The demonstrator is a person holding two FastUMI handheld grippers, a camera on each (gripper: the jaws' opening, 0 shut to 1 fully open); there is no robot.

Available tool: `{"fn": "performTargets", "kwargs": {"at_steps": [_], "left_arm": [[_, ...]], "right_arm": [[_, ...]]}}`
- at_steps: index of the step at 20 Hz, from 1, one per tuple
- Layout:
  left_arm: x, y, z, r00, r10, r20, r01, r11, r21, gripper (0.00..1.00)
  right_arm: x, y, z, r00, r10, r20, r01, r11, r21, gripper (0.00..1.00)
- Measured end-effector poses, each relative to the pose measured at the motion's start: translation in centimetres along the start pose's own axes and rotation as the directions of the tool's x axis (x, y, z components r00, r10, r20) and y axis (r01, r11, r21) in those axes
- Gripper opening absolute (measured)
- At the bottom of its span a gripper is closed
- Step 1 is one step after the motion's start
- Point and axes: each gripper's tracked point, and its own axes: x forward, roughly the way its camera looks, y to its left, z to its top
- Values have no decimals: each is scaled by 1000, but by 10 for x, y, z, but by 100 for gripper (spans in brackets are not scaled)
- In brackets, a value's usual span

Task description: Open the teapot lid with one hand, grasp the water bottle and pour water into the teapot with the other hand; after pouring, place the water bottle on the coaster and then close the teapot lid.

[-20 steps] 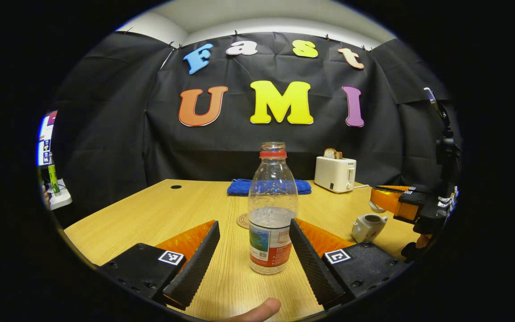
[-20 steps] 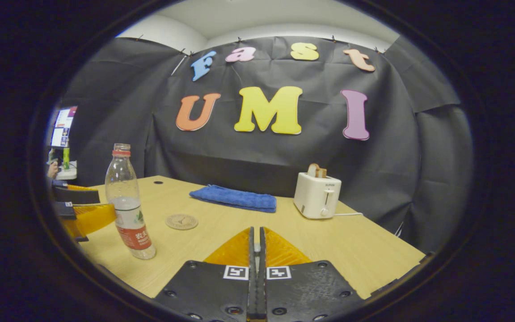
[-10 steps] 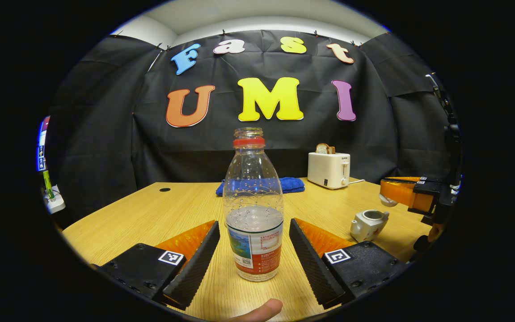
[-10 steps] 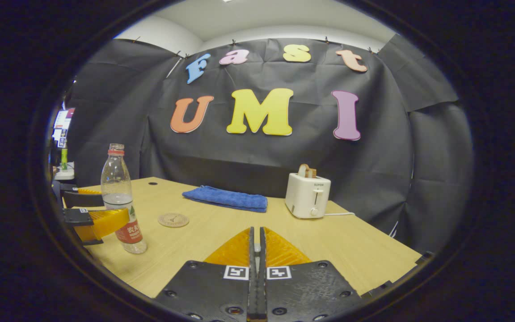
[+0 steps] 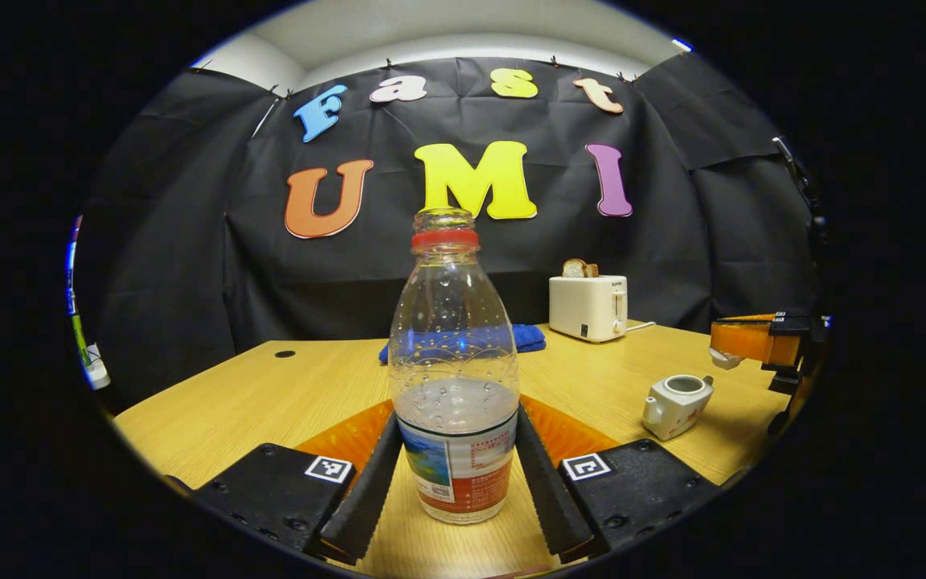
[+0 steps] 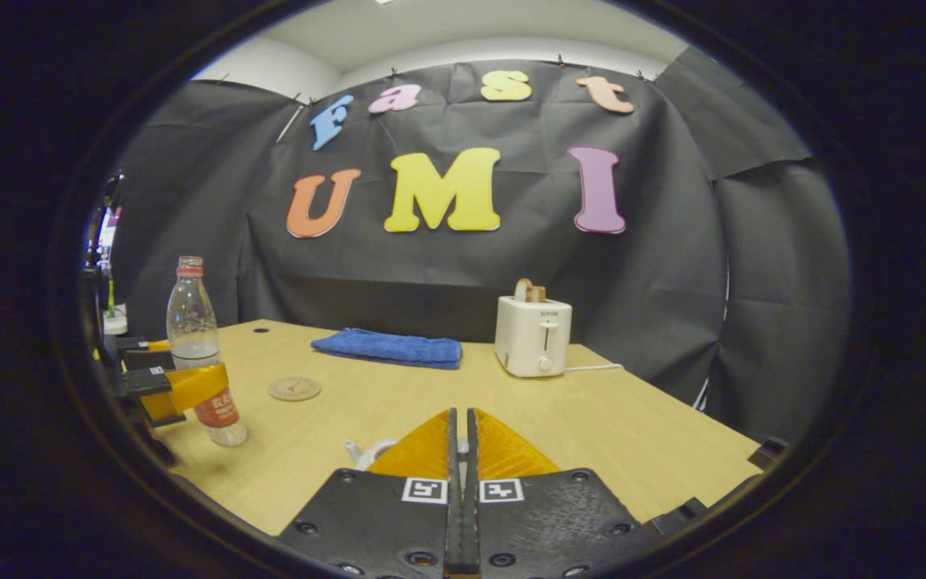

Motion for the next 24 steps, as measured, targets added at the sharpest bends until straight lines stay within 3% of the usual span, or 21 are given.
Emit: {"fn": "performTargets", "kwargs": {"at_steps": [7,13,18,24], "left_arm": [[-7,8,18,996,90,-15,-87,983,162,78],[-3,-13,20,992,69,-102,-33,946,323,78],[3,-23,13,979,101,-177,10,843,537,77],[9,-45,6,968,122,-220,87,657,749,77]], "right_arm": [[-3,-24,-1,1000,-29,-9,29,999,30,0],[-3,-33,-4,1000,-20,-20,20,999,29,0],[-1,-49,-4,998,-50,-24,51,998,36,0],[-1,-65,-2,997,-81,-18,81,996,38,0]]}}
